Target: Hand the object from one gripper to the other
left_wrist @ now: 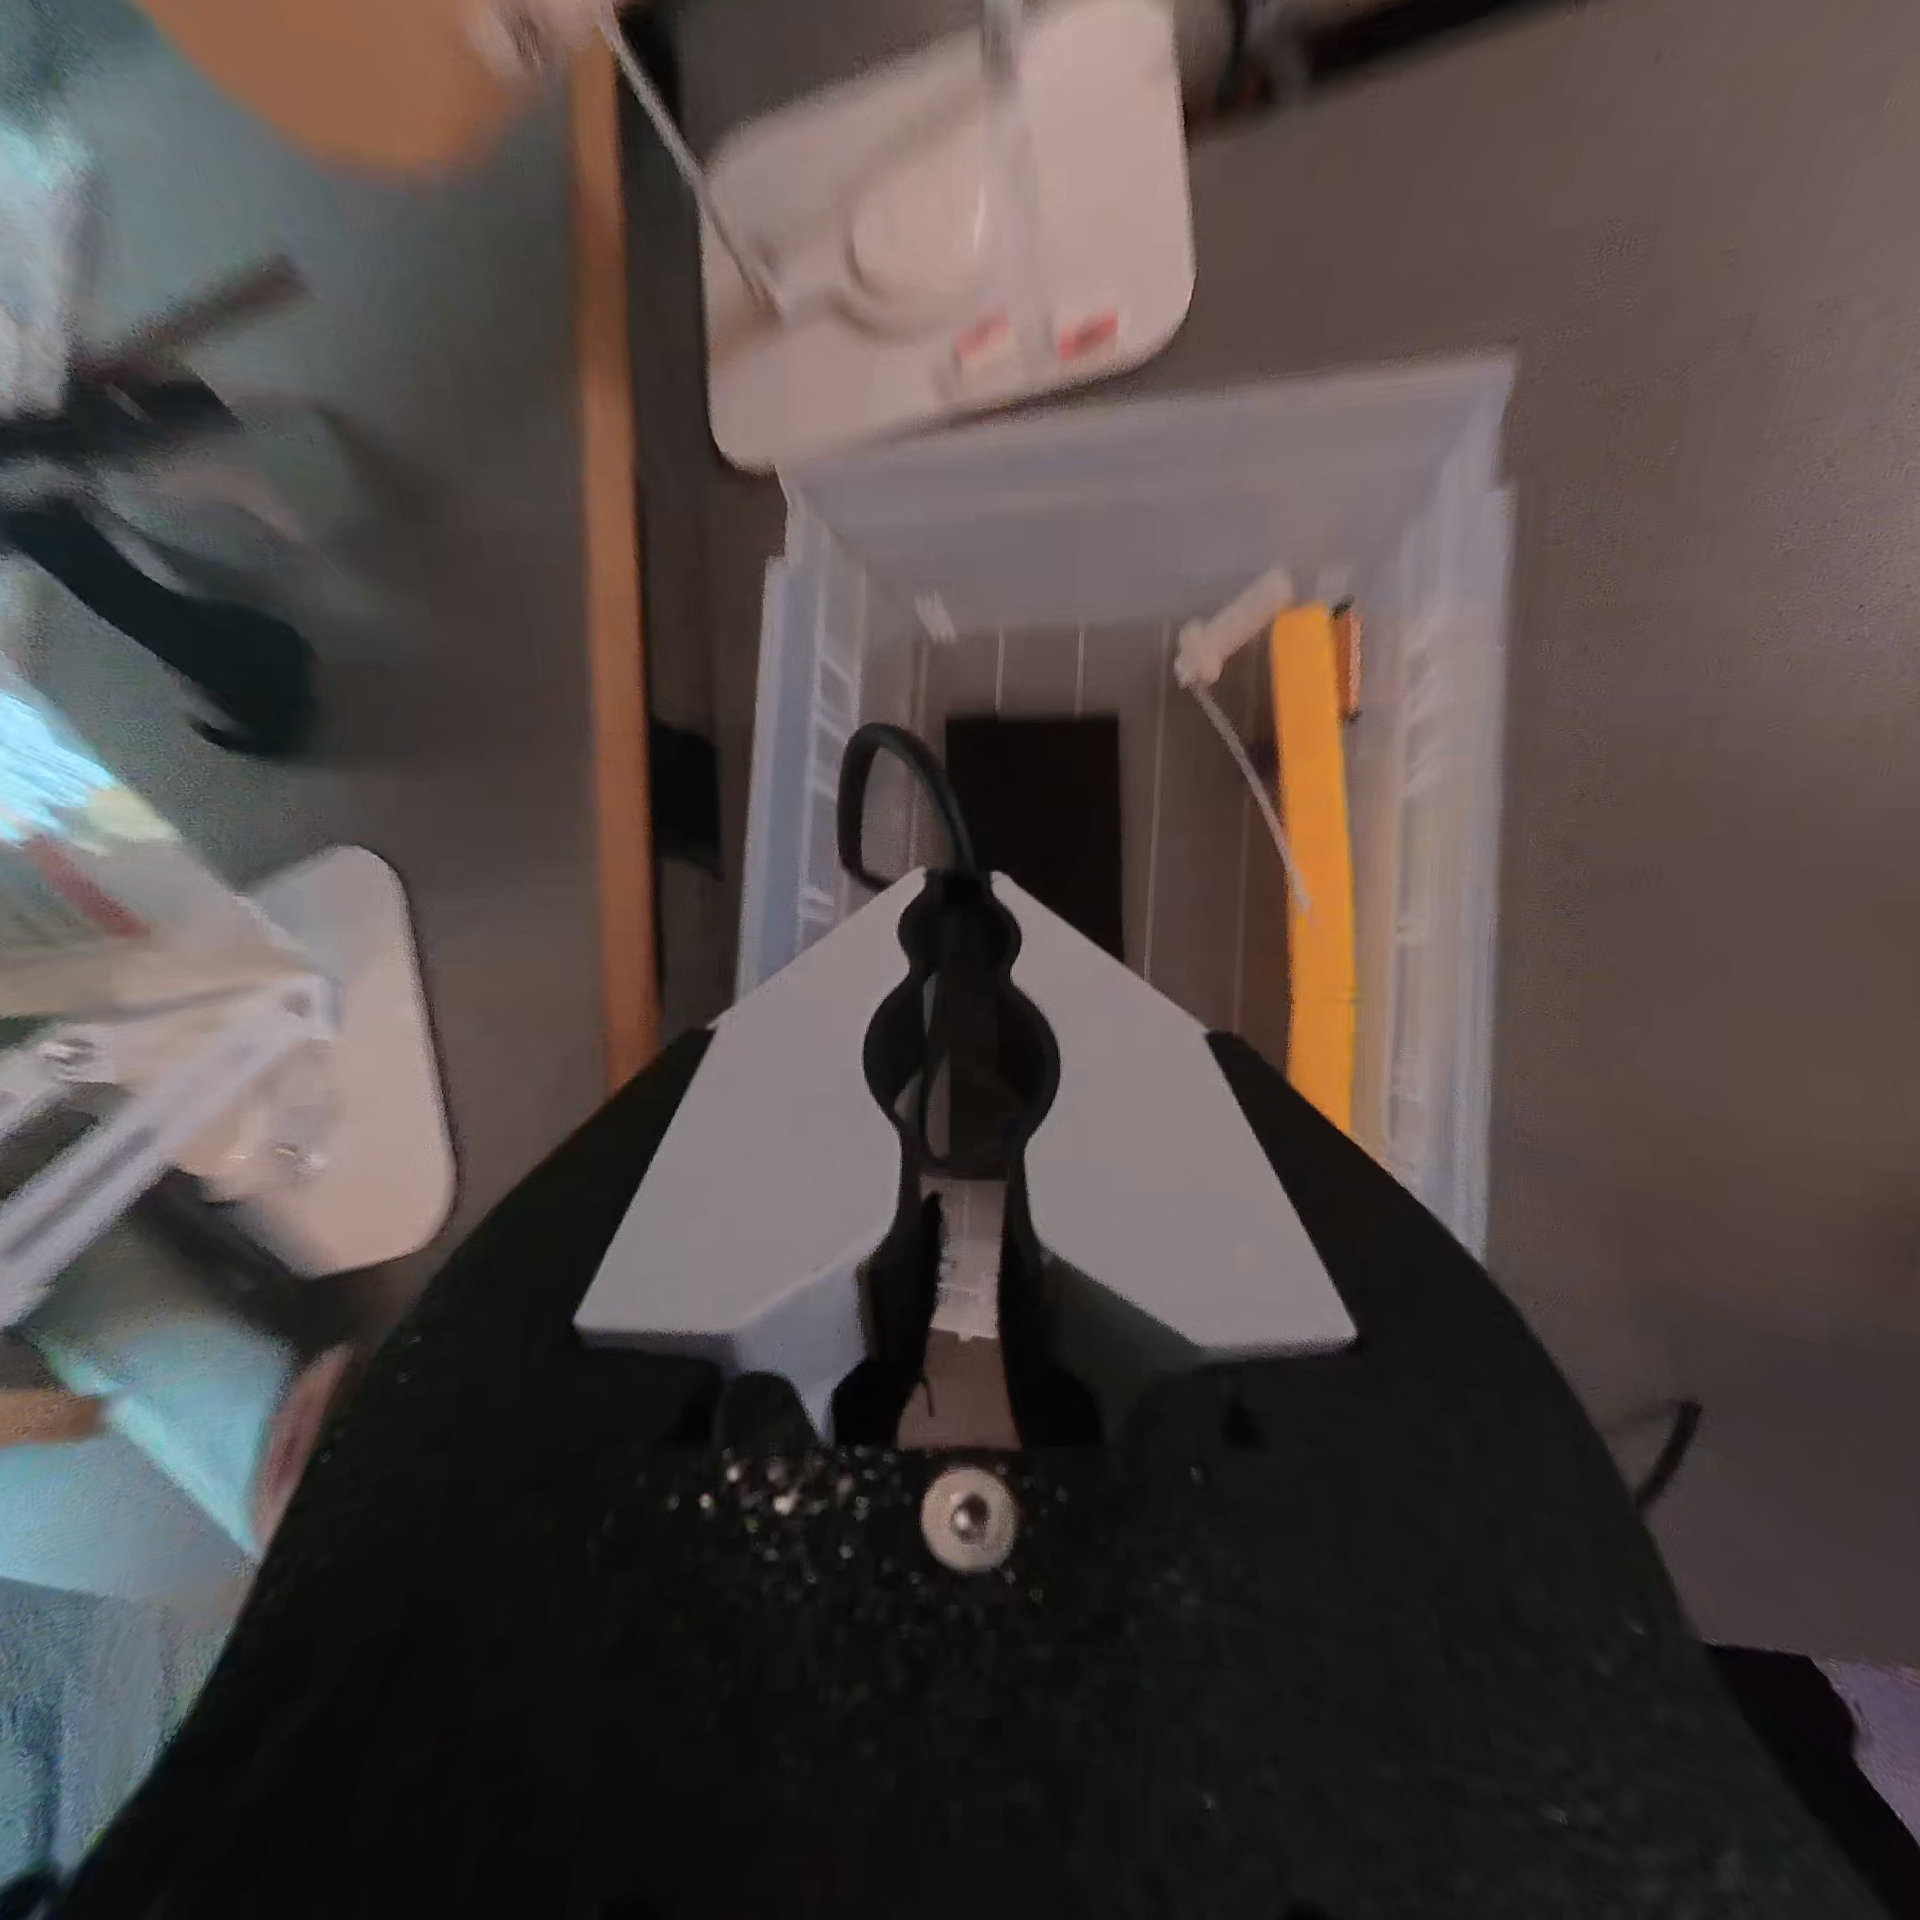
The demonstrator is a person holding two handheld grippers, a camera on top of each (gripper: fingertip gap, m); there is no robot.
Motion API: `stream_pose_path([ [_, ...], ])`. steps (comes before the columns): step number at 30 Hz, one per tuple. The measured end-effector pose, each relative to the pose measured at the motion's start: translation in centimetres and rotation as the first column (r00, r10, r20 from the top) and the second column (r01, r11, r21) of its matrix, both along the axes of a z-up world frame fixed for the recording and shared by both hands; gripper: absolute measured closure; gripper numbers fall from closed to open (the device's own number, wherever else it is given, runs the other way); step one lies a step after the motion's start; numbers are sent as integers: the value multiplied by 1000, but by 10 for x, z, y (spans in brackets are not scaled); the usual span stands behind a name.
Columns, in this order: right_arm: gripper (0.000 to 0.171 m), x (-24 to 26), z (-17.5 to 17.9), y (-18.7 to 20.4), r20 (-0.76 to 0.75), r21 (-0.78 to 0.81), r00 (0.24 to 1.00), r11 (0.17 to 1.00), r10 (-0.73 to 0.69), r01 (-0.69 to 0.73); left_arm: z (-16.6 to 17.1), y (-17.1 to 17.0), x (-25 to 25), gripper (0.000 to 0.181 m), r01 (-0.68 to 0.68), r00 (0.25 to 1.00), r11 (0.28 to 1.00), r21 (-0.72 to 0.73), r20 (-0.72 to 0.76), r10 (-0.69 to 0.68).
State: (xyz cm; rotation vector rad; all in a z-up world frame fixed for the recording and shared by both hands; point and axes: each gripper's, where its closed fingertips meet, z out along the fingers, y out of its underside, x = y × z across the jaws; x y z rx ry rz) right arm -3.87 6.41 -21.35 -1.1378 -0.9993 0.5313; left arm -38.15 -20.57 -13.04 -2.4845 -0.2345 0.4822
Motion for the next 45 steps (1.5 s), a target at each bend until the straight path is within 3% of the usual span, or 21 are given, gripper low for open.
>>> stream_pose_path([
  [1, 165, 0, 0, 0, 0, 0, 1000, 1000, 1, -1, 25, 3, 8, 177, 22, 999, 999, 39, -34, -21],
  [8, 165, 1, 1, 0, -12, -7, 1000, 1000, 4, -4, 201, 21, 63, 178, 197, 926, 958, 208, -360, -112],
  [12, 165, 3, 3, 0, -29, -17, 1000, 1000, 7, -8, 282, 42, 100, 178, 306, 864, 916, 259, -480, -153],
  [17, 165, 6, 4, 4, -42, -29, 999, 1000, -1, -1, 346, 81, 158, 178, 458, 796, 841, 289, -554, -244],
  [21, 165, 17, 7, 15, -64, -34, 997, 999, -42, 40, 357, 117, 208, 178, 584, 739, 752, 306, -585, -335],
  [24, 165, 30, 14, 26, -93, -8, 993, 997, -74, 74, 330, 146, 247, 177, 676, 706, 650, 347, -558, -436],
  [28, 165, 52, 25, 46, -116, 56, 984, 988, -136, 143, 265, 181, 290, 177, 733, 680, 518, 442, -488, -547],
  [33, 165, 76, 32, 73, -173, 13, 963, 977, -208, 213, 171, 218, 316, 177, 640, 737, 405, 653, -375, -562],
  [41, 165, 72, 38, 78, -223, -45, 960, 986, -168, 162, 7, 258, 300, 178, 334, 892, 391, 858, -153, -426],
  [45, 165, 65, 40, 72, -225, -49, 966, 992, -126, 118, -62, 260, 306, 178, 351, 898, 435, 829, -167, -406],
])
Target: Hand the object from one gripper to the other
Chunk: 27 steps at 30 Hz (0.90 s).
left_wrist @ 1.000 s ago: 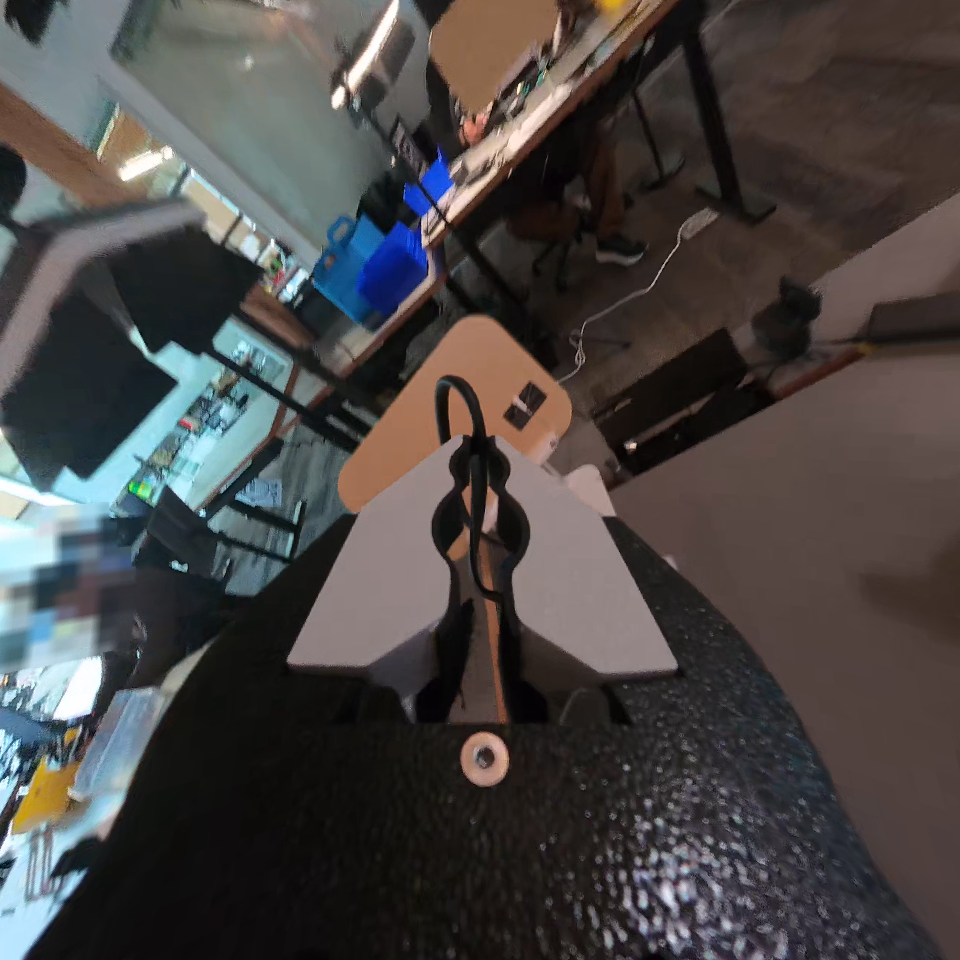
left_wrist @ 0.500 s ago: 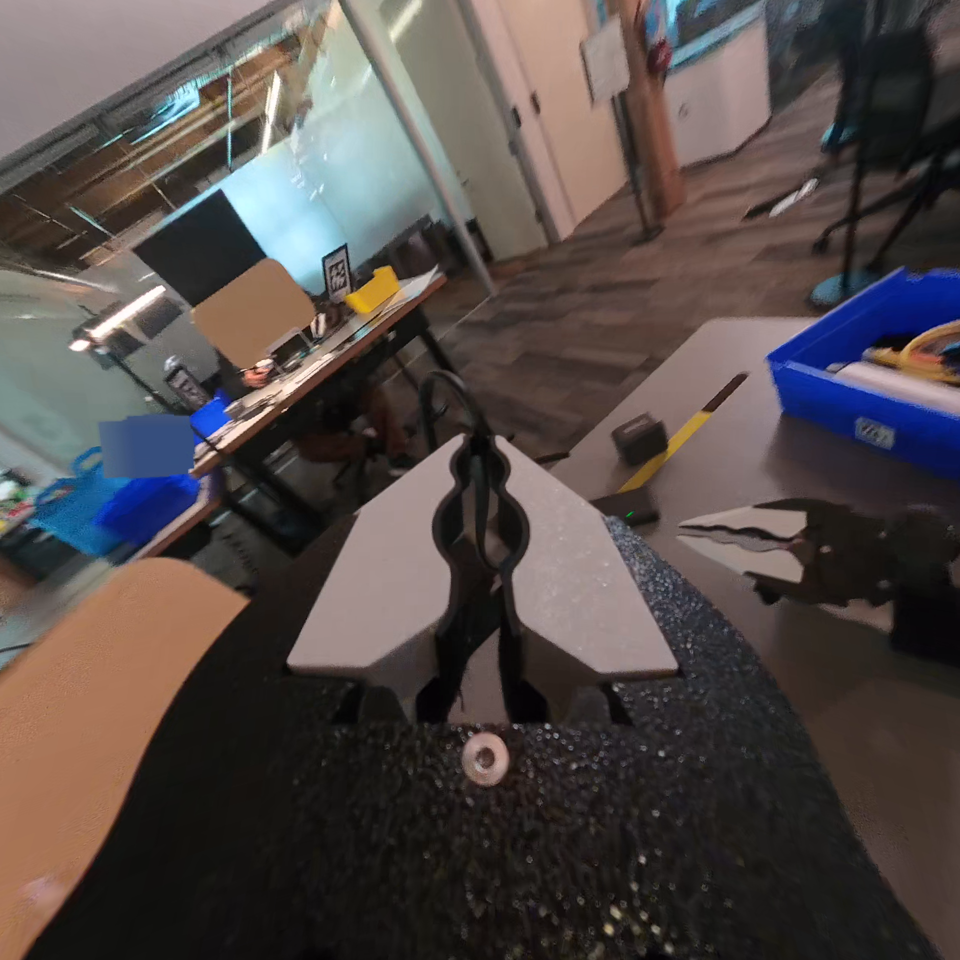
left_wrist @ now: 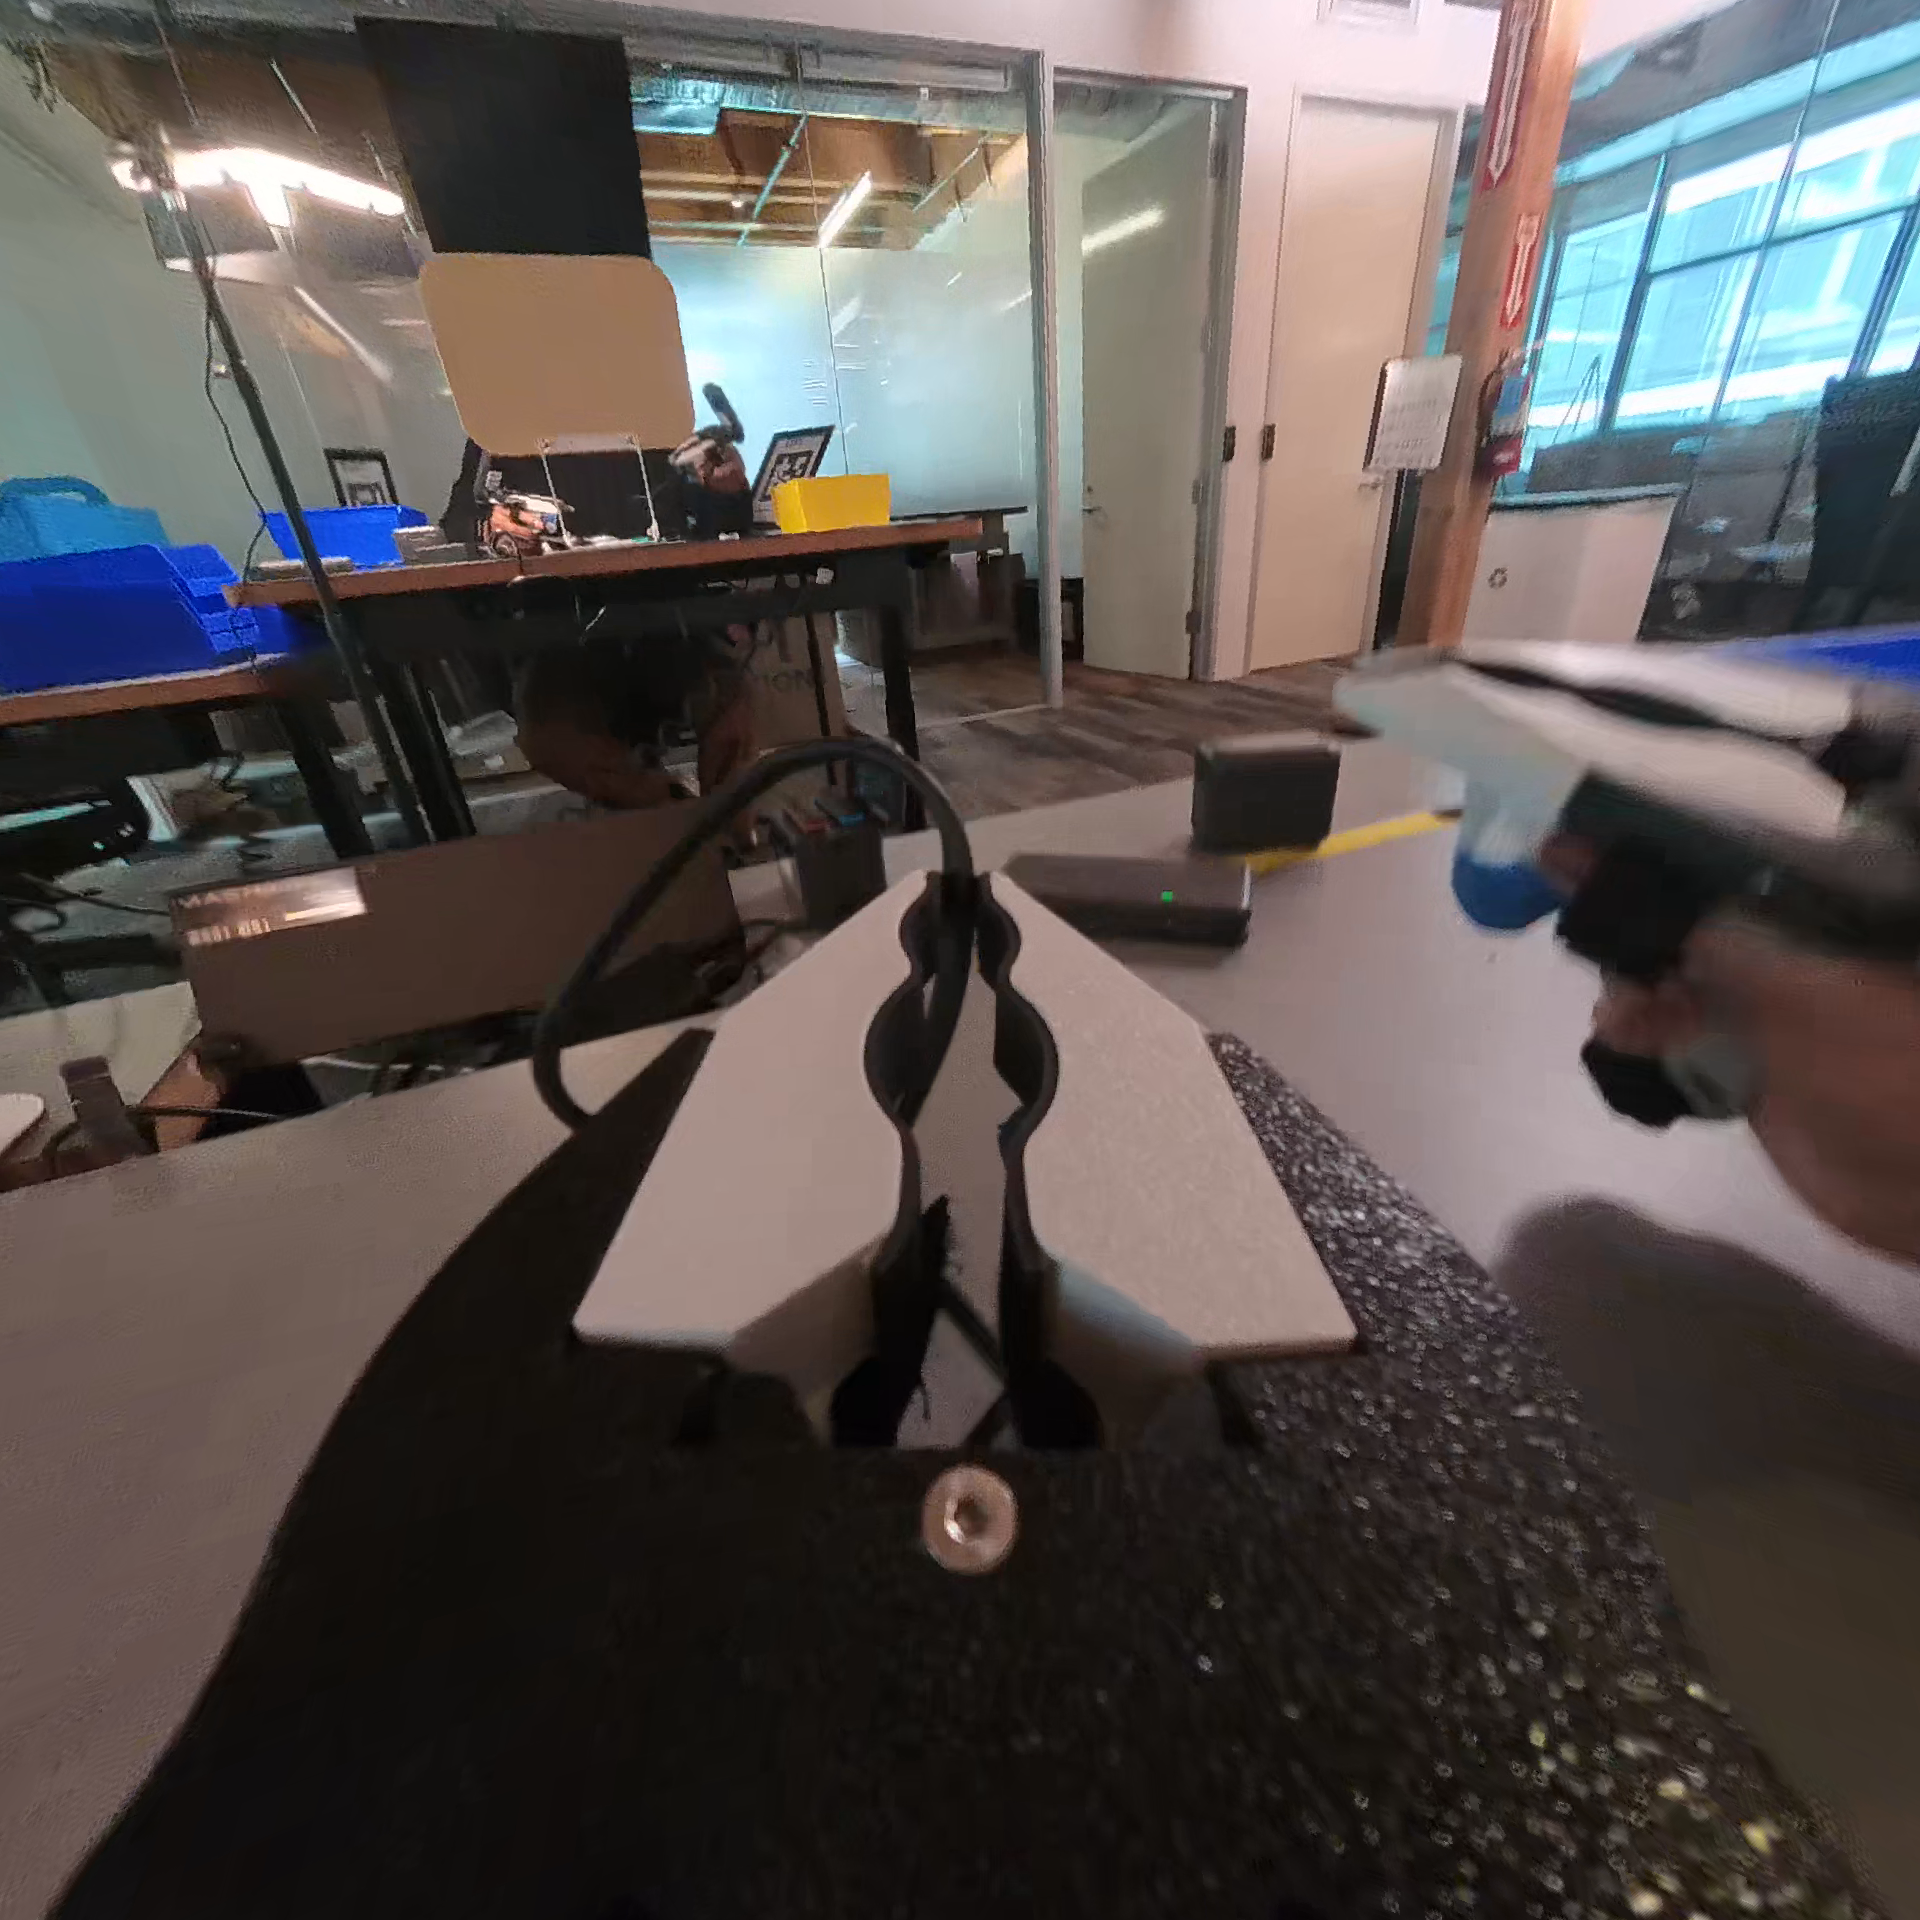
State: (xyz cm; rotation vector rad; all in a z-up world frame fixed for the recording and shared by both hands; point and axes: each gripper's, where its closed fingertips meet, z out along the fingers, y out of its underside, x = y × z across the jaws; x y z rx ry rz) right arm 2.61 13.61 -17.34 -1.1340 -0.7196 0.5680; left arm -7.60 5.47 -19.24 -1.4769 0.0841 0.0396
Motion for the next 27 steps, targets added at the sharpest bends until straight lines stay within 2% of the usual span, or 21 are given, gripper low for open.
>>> stream_pose_path([
  [5, 165, -14, -5, -10, 5, -38, 997, 996, 75, -75, -15, 7, 11, 178, 82, 993, 996, -43, -81, -85],
  [14, 160, -45, -17, -52, 50, -87, 921, 920, 386, -381, -11, 5, 2, 178, 146, 984, 989, 5, 99, -146],
  [18, 156, -49, -24, -62, 49, -143, 884, 879, 466, -455, -4, 0, 9, 178, 268, 944, 961, 68, 179, -276],
  [21, 154, -57, -32, -82, 65, -199, 812, 805, 579, -558, 6, -7, 18, 178, 414, 844, 894, 170, 296, -447],
  [24, 148, -64, -39, -106, 59, -282, 711, 695, 701, -661, 16, -17, 20, 178, 526, 685, 799, 293, 412, -601],
  [27, 145, -67, -41, -110, 80, -281, 721, 710, 688, -646, 21, -24, 23, 178, 604, 534, 705, 372, 467, -704],
])
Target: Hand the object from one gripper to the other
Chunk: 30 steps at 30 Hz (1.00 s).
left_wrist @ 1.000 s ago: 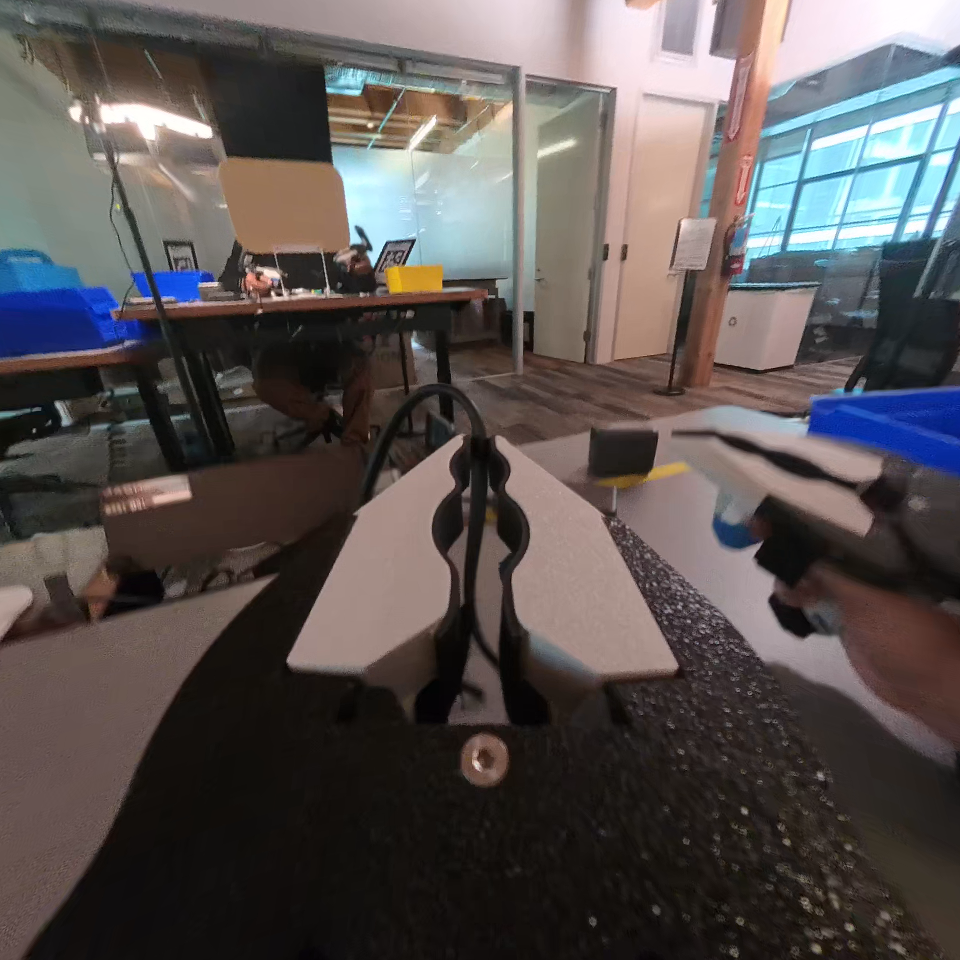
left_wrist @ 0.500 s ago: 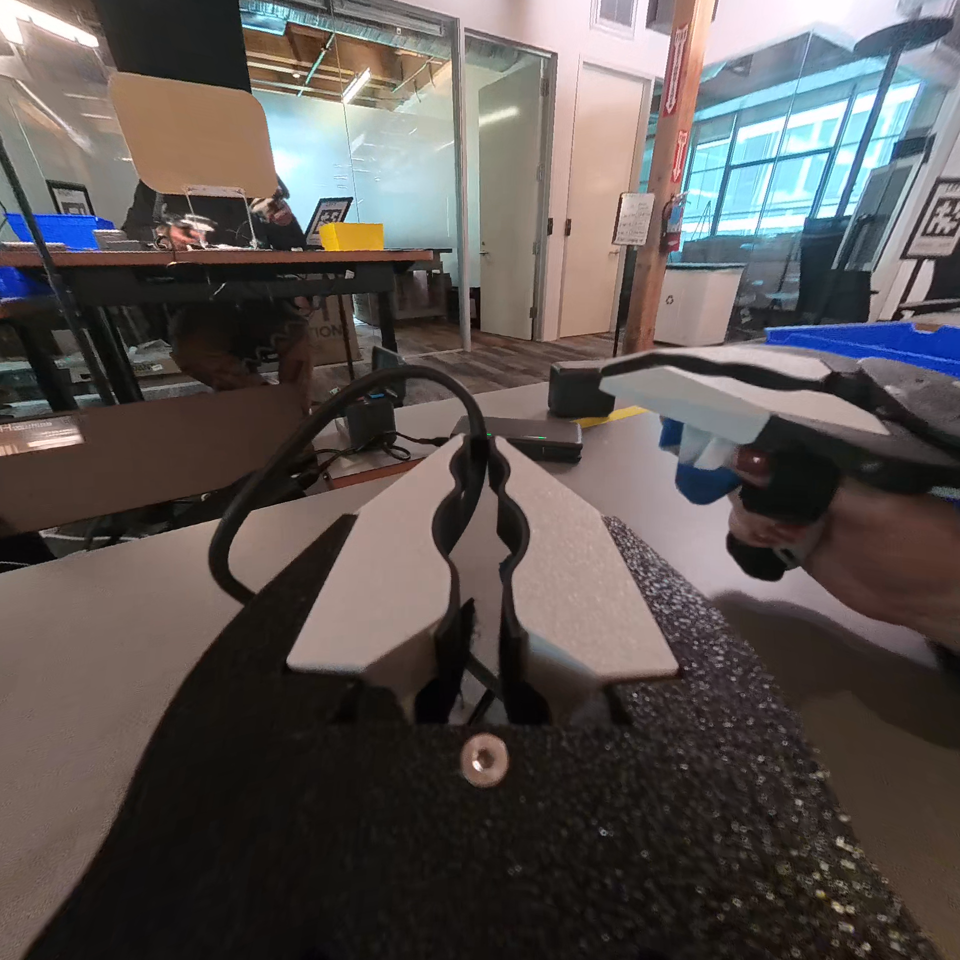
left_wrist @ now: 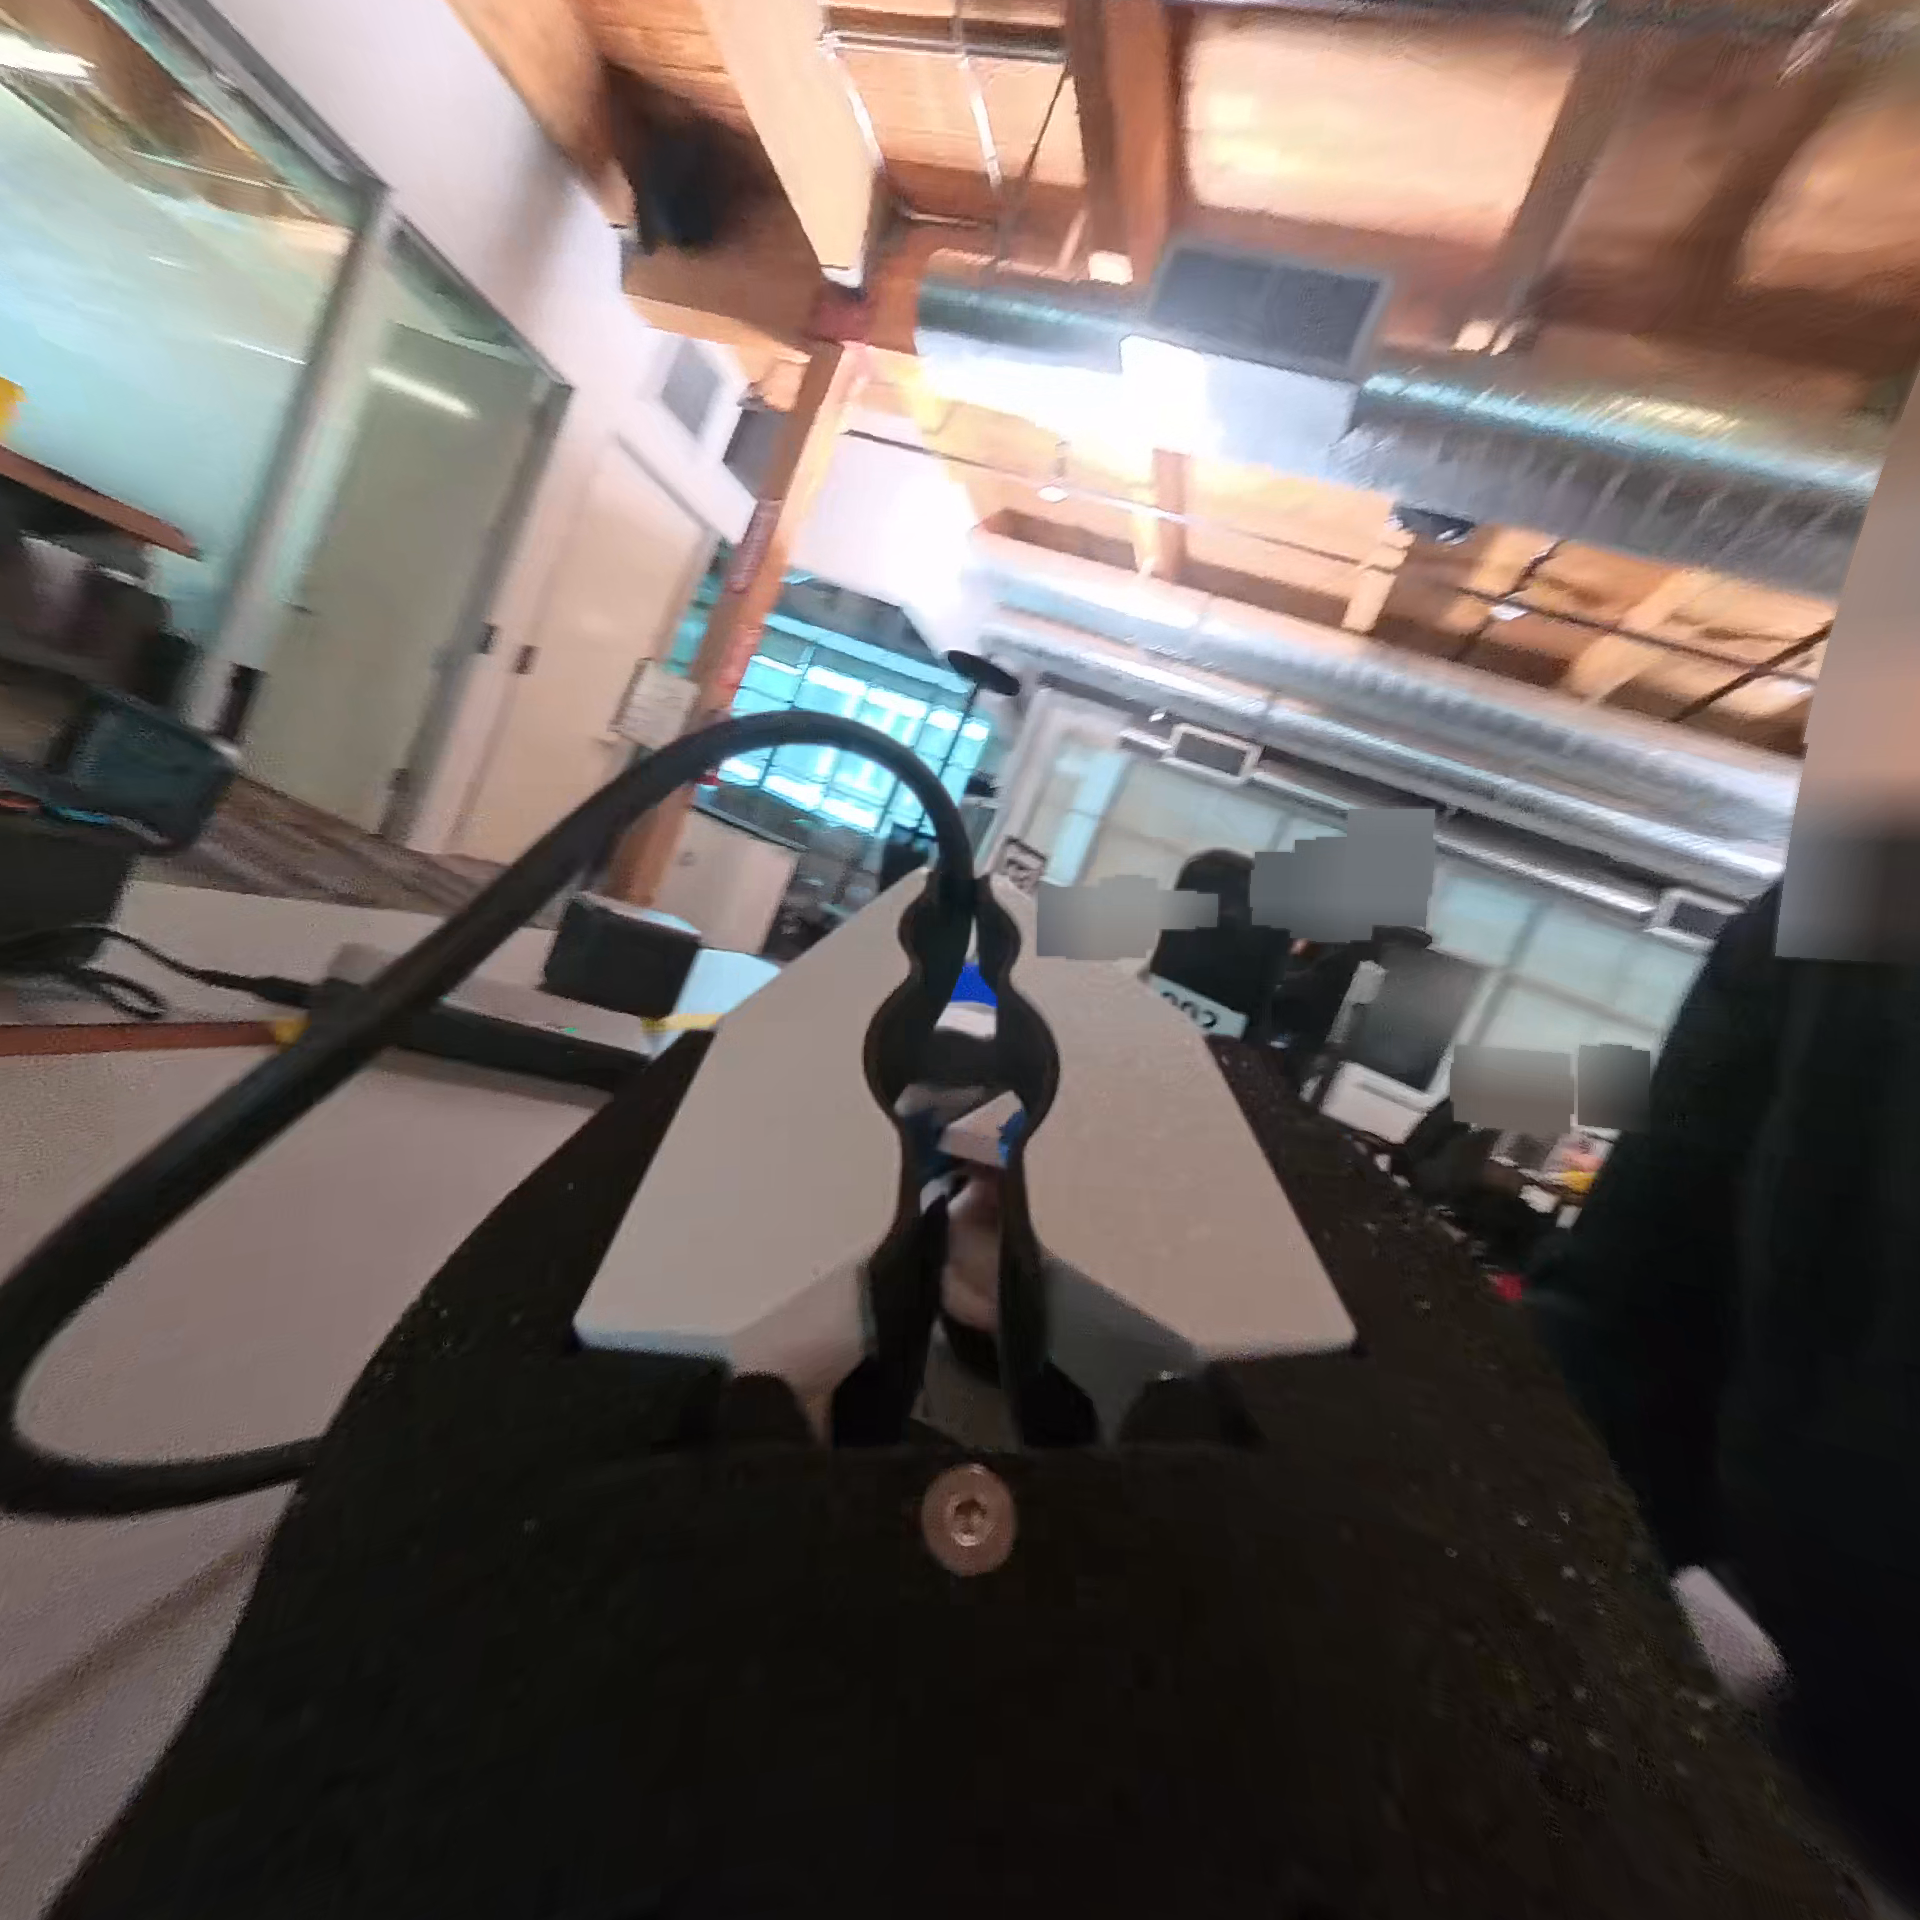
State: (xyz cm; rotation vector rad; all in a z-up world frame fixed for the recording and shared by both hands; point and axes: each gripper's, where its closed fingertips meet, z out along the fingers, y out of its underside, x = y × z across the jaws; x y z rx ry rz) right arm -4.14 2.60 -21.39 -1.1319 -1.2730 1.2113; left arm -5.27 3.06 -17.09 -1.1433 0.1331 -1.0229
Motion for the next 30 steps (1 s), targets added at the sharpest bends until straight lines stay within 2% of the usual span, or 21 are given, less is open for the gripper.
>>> stream_pose_path([
  [3, 148, -3, -4, -2, 29, 27, 999, 999, -21, 20, 2, -6, 11, 179, 94, 996, 995, 16, 6, -94],
  [6, 161, -5, -7, -5, 42, 48, 999, 999, -21, 19, 0, -12, 25, 178, 129, 991, 991, 18, -22, -129],
  [8, 165, -5, -8, -6, 49, 63, 998, 998, -26, 23, 0, -14, 26, 178, 85, 996, 996, 20, -35, -84],
  [10, 167, -7, -10, 0, 62, 98, 995, 993, -79, 72, -2, -8, 14, 177, -37, 999, 999, 0, -33, 37],
  [11, 168, -6, -12, 7, 75, 119, 990, 987, -118, 108, -3, -4, 5, 170, -117, 992, 993, -13, -39, 117],
  [13, 168, -4, -14, 18, 87, 170, 975, 968, -204, 187, -4, 0, -13, 117, -312, 945, 950, -10, -107, 309],
  [14, 168, -4, -14, 22, 85, 204, 967, 954, -240, 219, -7, 1, -21, 109, -406, 901, 914, -8, -172, 399],
  [15, 168, -3, -13, 26, 80, 248, 957, 936, -277, 250, -11, 3, -31, 102, -518, 827, 856, -3, -259, 499],
  [16, 168, -2, -12, 29, 71, 305, 946, 910, -317, 282, -16, 4, -44, 100, -641, 708, 767, 20, -371, 601],
  [18, 168, 0, -11, 32, 43, 457, 922, 828, -386, 325, -20, 2, -58, 100, -781, 420, 604, 161, -580, 698],
  [19, 168, -1, -12, 31, 32, 534, 914, 780, -404, 326, -21, 4, -55, 101, -782, 287, 570, 252, -665, 689],
  [21, 168, -2, -15, 27, 23, 656, 904, 689, -428, 310, -33, 9, -44, 102, -708, 17, 568, 418, -795, 606],
  [22, 168, -4, -18, 26, 23, 700, 900, 650, -436, 297, -40, 12, -39, 104, -656, -113, 575, 490, -816, 567],
  [23, 168, -5, -21, 24, 26, 734, 898, 618, -439, 281, -46, 14, -31, 109, -592, -212, 598, 541, -820, 532],
  [24, 168, -7, -23, 22, 30, 757, 897, 596, -440, 267, -50, 16, -23, 115, -537, -281, 618, 575, -812, 512],
  [26, 168, -9, -25, 20, 31, 779, 898, 574, -438, 253, -56, 20, -9, 131, -469, -352, 646, 603, -798, 489],
  [29, 168, -10, -27, 22, 43, 762, 899, 596, -437, 253, -65, 21, -4, 181, -446, -375, 683, 578, -814, 444],
  [30, 168, -10, -28, 22, 50, 749, 900, 612, -434, 254, -67, 22, -7, 181, -458, -377, 681, 571, -819, 433],
])
